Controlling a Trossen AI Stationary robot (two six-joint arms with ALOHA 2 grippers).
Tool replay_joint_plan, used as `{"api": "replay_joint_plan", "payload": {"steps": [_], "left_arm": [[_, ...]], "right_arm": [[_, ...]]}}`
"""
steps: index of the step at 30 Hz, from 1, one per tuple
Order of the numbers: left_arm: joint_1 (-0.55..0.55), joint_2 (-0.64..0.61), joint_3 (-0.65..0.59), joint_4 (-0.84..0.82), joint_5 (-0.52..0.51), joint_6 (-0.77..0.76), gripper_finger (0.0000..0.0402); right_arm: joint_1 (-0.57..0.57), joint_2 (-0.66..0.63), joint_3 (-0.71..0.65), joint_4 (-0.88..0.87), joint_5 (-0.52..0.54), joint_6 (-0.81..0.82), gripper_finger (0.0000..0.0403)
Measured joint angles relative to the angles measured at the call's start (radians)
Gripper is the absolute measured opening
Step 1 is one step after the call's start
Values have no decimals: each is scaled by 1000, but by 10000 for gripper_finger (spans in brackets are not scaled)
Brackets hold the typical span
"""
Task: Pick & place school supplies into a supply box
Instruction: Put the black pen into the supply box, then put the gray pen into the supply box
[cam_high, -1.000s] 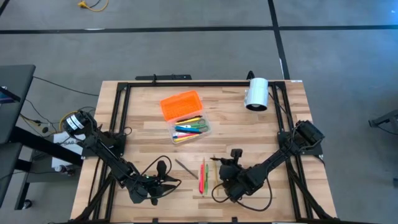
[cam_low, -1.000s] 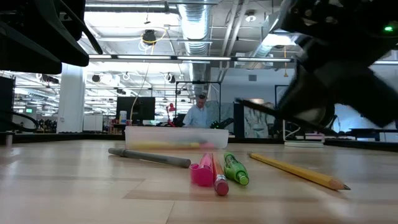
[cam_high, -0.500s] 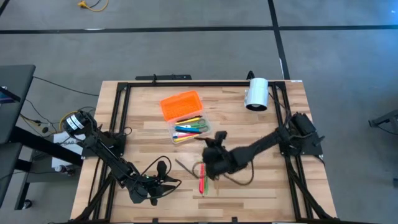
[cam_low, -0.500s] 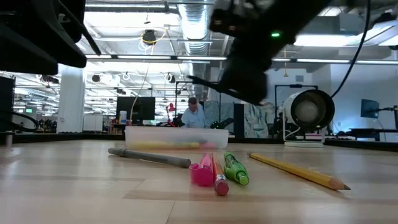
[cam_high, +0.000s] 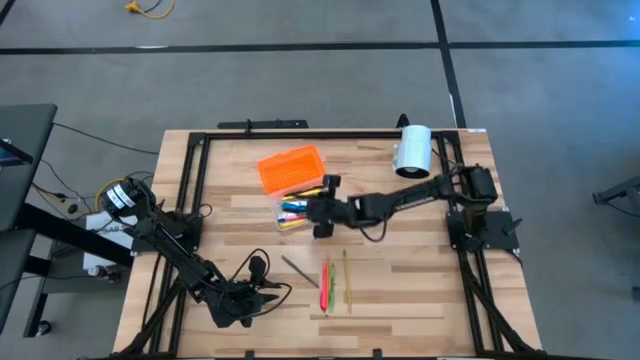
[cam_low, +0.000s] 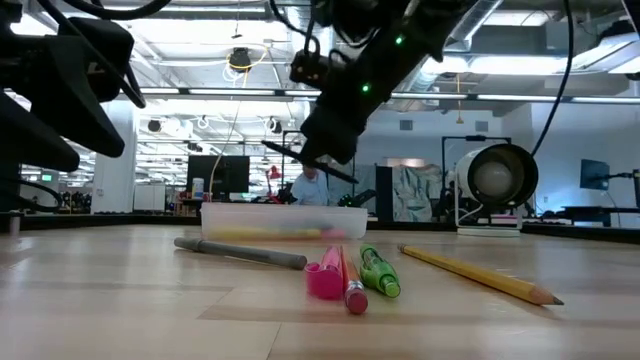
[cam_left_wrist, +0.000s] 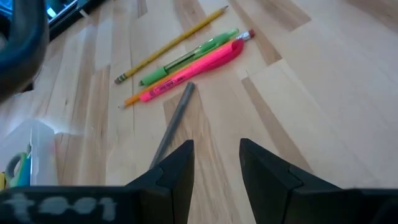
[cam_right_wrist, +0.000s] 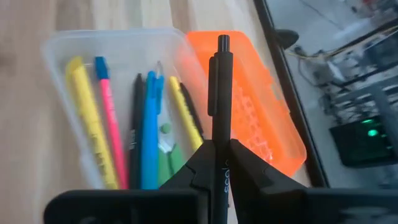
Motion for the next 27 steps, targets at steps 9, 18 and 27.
{"api": "replay_joint_plan", "payload": {"steps": [9, 18, 27], "left_arm": [[0, 0, 0, 0, 0, 0, 121], [0, 0, 0, 0, -1, 0, 121], [0, 0, 0, 1, -1, 0, 121]], "right_arm": [[-89, 0, 0, 46, -193, 22, 23], [-111, 0, 0, 46, -226, 84, 51], [-108, 0, 0, 45, -224, 97, 94]]}}
